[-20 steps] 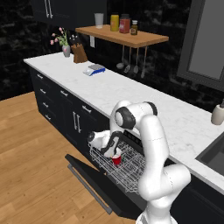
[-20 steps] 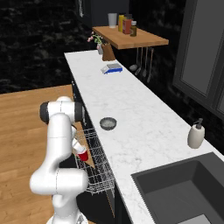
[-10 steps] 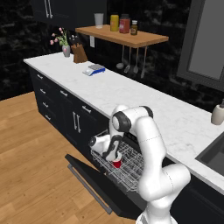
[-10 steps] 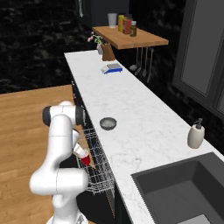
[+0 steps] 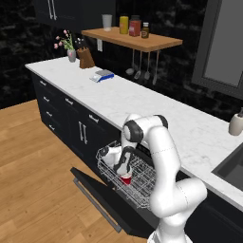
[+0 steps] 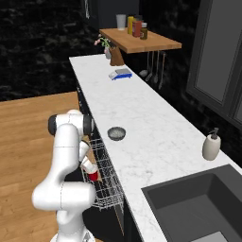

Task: Pick up the cup and bowl from the counter, place them in the dishwasher, and close the dishwasher door.

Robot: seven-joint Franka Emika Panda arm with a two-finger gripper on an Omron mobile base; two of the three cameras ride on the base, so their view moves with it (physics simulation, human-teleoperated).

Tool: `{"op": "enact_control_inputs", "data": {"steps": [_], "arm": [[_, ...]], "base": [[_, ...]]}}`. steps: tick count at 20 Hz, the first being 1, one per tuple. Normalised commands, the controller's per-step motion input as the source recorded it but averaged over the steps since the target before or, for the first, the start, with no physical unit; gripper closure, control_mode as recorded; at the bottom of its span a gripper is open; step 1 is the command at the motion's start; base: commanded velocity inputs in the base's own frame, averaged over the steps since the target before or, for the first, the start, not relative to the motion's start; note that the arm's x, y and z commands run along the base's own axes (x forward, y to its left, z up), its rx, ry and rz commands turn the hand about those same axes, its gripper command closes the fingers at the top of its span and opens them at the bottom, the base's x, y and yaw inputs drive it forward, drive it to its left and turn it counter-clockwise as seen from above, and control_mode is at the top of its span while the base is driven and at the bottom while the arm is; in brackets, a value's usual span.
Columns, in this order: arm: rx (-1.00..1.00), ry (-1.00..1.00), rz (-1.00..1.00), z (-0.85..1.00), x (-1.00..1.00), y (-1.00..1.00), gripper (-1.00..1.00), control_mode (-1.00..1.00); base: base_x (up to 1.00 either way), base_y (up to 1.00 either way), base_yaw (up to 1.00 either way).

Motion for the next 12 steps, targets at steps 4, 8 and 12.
{"op": "enact_control_inputs", "data": {"steps": [4,8,12], "arm": [[0.01,0.1,0.0,-0.06,-0.24,0.61,-1.0,-1.0],[0.0,-0.06,0.0,0.26,-0.15,0.18,-1.0,-1.0],[0.0,-0.05,0.0,0.84,-0.25,0.19,-1.0,-1.0]], "base": [[0.0,0.0,0.0],[0.0,0.0,0.0],[0.0,0.0,0.0]]}}
